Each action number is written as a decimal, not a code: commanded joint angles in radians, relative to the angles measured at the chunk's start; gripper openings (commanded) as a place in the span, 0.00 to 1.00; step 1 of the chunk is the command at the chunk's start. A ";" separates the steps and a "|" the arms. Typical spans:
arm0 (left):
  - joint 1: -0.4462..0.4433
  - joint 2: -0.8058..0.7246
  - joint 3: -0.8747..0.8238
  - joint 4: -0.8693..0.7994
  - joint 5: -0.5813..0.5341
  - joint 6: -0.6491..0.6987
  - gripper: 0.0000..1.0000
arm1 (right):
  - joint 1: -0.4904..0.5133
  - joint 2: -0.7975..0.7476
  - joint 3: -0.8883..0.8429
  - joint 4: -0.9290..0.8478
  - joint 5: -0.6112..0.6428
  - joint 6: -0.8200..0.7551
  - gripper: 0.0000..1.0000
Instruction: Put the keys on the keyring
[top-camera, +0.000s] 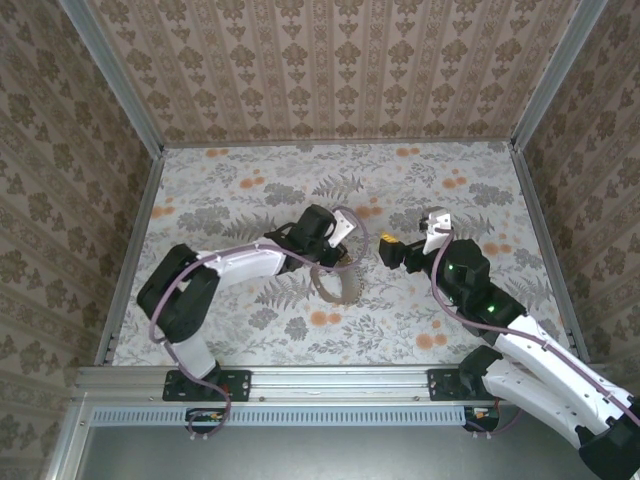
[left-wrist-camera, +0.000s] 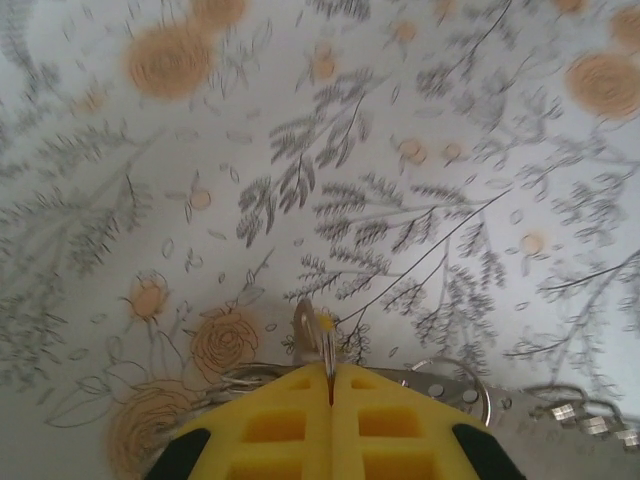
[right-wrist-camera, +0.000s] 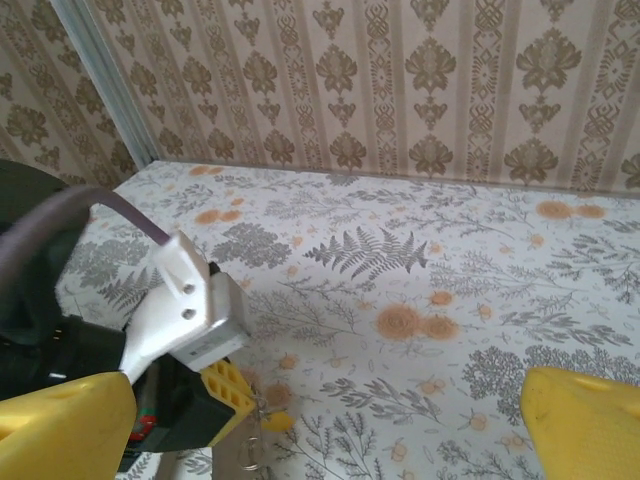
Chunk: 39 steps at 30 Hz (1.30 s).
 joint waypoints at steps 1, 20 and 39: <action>0.022 0.051 0.048 0.009 0.017 -0.054 0.00 | -0.010 -0.013 -0.021 0.013 0.042 0.023 1.00; 0.051 -0.287 -0.084 -0.110 0.079 -0.158 0.88 | -0.168 -0.018 -0.064 0.001 0.104 0.034 1.00; 0.517 -0.627 -0.457 0.104 -0.528 -0.244 1.00 | -0.404 0.437 -0.294 0.777 0.099 -0.265 1.00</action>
